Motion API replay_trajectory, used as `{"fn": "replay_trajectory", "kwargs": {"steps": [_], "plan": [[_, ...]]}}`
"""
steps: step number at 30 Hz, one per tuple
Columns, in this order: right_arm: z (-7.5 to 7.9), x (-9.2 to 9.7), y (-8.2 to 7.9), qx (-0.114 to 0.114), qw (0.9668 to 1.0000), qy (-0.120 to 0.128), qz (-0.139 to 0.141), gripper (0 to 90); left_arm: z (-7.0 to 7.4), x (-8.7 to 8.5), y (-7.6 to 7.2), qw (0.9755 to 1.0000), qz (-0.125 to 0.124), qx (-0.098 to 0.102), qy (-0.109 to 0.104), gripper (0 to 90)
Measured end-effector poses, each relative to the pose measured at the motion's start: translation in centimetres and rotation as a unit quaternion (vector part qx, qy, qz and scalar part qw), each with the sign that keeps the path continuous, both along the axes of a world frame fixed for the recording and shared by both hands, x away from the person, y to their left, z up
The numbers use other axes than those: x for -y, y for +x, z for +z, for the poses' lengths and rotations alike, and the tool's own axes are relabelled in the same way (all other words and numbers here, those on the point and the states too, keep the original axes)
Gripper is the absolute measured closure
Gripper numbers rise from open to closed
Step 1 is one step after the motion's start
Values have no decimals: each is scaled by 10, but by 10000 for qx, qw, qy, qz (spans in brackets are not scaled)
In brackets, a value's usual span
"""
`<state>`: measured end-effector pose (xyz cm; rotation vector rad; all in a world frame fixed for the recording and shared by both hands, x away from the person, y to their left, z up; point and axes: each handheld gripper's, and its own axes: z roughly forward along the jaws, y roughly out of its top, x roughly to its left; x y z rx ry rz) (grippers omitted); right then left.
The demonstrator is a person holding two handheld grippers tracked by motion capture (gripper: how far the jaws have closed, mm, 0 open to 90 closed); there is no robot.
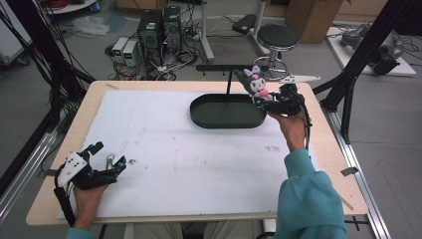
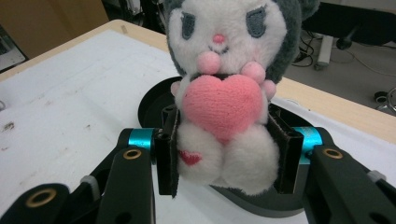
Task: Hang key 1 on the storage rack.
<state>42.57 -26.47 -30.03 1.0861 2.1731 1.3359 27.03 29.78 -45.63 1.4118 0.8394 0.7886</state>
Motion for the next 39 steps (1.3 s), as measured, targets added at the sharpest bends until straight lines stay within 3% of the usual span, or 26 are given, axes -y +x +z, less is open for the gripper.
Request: {"fn": "replay_trajectory", "kwargs": {"steps": [20, 39], "plan": [[-1, -7, 29, -104, 9997, 102, -199, 547, 0, 0, 0, 10000, 15, -13, -49, 17], [-4, -9, 41, -104, 9990, 211, -391, 546, 0, 0, 1, 10000, 7, -13, -51, 17]]}}
